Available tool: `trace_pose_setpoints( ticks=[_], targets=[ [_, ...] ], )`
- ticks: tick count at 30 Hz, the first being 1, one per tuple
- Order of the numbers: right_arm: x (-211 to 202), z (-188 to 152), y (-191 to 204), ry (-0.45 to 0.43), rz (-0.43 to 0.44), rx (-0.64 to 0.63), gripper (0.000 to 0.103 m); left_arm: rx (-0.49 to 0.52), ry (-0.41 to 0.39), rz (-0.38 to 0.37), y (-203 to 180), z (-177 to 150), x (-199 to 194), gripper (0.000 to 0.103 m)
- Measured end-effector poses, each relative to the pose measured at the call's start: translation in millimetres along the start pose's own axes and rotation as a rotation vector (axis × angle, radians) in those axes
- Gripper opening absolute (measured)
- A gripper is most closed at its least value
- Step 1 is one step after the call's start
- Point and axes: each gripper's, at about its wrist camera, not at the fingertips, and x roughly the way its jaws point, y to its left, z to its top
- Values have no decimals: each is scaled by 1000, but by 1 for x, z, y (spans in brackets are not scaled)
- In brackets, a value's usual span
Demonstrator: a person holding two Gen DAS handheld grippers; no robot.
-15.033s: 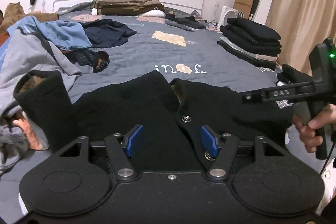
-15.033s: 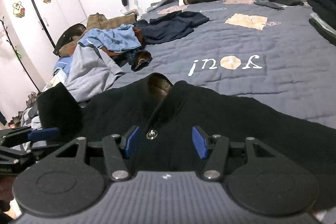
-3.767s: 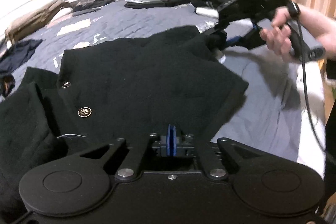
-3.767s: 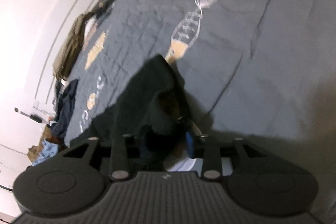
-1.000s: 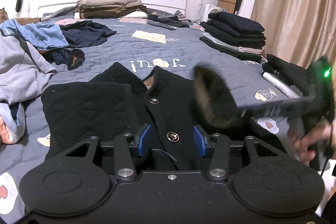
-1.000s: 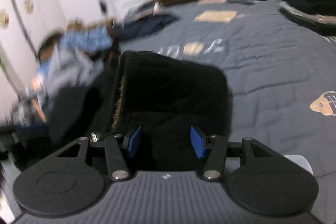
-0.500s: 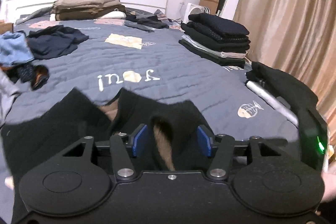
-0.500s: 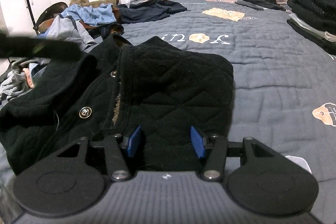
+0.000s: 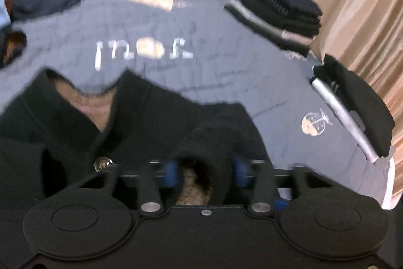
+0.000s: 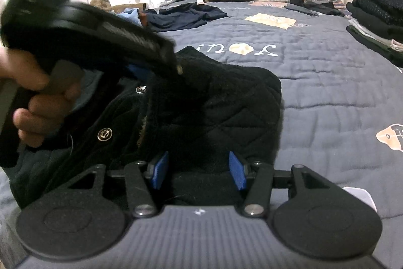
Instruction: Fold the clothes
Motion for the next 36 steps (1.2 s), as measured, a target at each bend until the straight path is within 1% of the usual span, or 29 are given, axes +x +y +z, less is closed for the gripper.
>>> trace_pose_setpoints(
  ticks=[3, 5, 6, 8, 10, 11, 13, 15, 19, 21, 22, 26, 29, 30, 32, 33, 34, 35, 36],
  targets=[
    [-2, -2, 1, -16, 9, -29, 52, -33, -60, 0, 14, 0, -4, 12],
    [-6, -3, 3, -37, 20, -53, 52, -48, -172, -64, 20, 0, -18, 11],
    [-8, -4, 4, -47, 25, -65, 52, -44, -218, -75, 20, -1, -24, 11],
    [-8, -4, 7, -48, 24, -92, 52, -67, -199, -56, 24, -5, -17, 11],
    [-4, -8, 7, -25, 24, -98, 52, -110, -72, 28, 34, -9, 8, 15],
    [-3, -9, 7, -23, 28, -100, 52, -131, -8, 71, 40, -11, 21, 20],
    [-3, -9, 8, -19, 26, -105, 52, -149, -17, 51, 46, -11, 20, 21],
    [-4, -7, 5, -13, 37, -86, 52, -155, -33, 45, 47, -10, 12, 28],
    [-3, -7, 0, -4, 53, -41, 53, -129, -121, 86, 36, -10, -20, 29],
    [-2, -7, 3, -2, 44, -52, 53, -116, -166, 106, 31, -9, -35, 30],
    [-2, -7, 4, -1, 38, -57, 53, -118, -188, 104, 27, -13, -45, 30],
    [-2, -8, 6, -1, 30, -69, 53, -159, -230, -59, 17, -27, -63, 30],
    [-1, -9, 7, -3, 25, -76, 53, -213, -221, -172, 16, -33, -52, 30],
    [-1, -9, 8, -3, 22, -82, 53, -230, -207, -181, 17, -35, -46, 30],
    [-1, -9, 9, -3, 19, -88, 53, -255, -150, -198, 21, -37, -28, 30],
    [-1, -9, 8, -2, 22, -87, 53, -252, -112, -165, 24, -38, -19, 30],
    [-2, -9, 8, -1, 25, -86, 53, -242, -68, -91, 27, -41, -9, 29],
    [-2, -8, 7, 1, 28, -84, 53, -253, -48, -69, 34, -45, -2, 14],
    [-3, -7, 6, 8, 36, -77, 53, -264, -27, -48, 40, -50, 4, 8]
  ],
)
